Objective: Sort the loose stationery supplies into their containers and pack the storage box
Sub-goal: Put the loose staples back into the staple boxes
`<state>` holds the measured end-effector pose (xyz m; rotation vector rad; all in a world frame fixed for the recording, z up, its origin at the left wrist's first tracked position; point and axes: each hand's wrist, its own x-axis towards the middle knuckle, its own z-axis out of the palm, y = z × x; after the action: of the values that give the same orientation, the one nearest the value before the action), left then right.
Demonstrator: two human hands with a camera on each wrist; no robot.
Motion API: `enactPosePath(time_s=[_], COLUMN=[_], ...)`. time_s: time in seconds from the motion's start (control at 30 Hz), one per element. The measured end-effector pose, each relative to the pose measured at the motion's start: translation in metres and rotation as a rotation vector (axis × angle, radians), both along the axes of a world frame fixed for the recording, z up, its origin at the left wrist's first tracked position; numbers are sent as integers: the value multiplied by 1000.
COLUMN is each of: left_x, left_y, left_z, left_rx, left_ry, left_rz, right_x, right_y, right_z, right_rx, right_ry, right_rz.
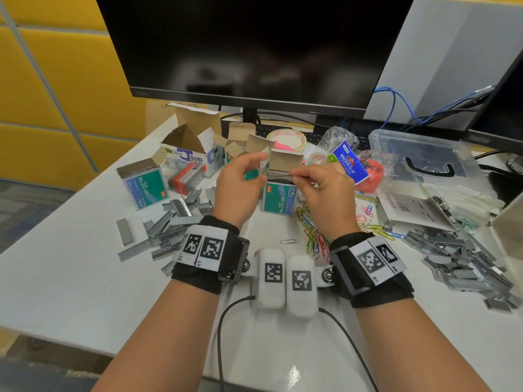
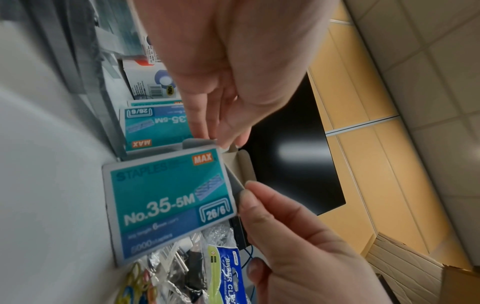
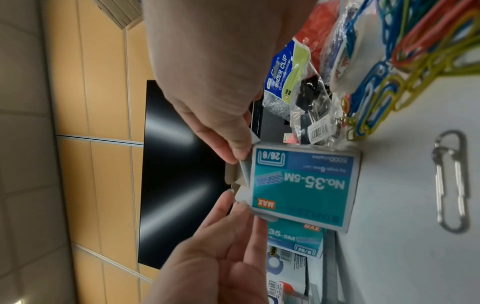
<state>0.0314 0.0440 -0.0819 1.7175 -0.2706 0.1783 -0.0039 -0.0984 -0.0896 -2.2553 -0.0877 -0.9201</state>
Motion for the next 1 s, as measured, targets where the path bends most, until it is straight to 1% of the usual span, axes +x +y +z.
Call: enactPosePath(time_s=[0.13,0.37,0.47,0.67,0.77,0.83,0.9,0.93,1.0], left_x=[-1,0,0,1,0,0,0,1,3], left_y=[1,1,1,1,6,17,29,34,40], left_z=[0,-1,-1,0,1,3,4,5,10], left_rx=[14,18,16,18,-53,-104,-56,-1,195], left_ry=[7,10,10,19,46,72,94,111,147], left_rz=[-20,8,17,20,2,67,165,191,175], right_x=[-1,-2,0,1,2,1,0,0,-1], right_y=[-1,-4,-4,-3,-3,-3,-4,-3,-2], right_z=[1,4,4,3,3,3,4,4,4], right_rx=[86,55,48,110,122,135,145,146,157], right_ry=[88,189,202,223,234,245,263,271,274], right_rz=[6,40,70,95,103,108,120,121,121])
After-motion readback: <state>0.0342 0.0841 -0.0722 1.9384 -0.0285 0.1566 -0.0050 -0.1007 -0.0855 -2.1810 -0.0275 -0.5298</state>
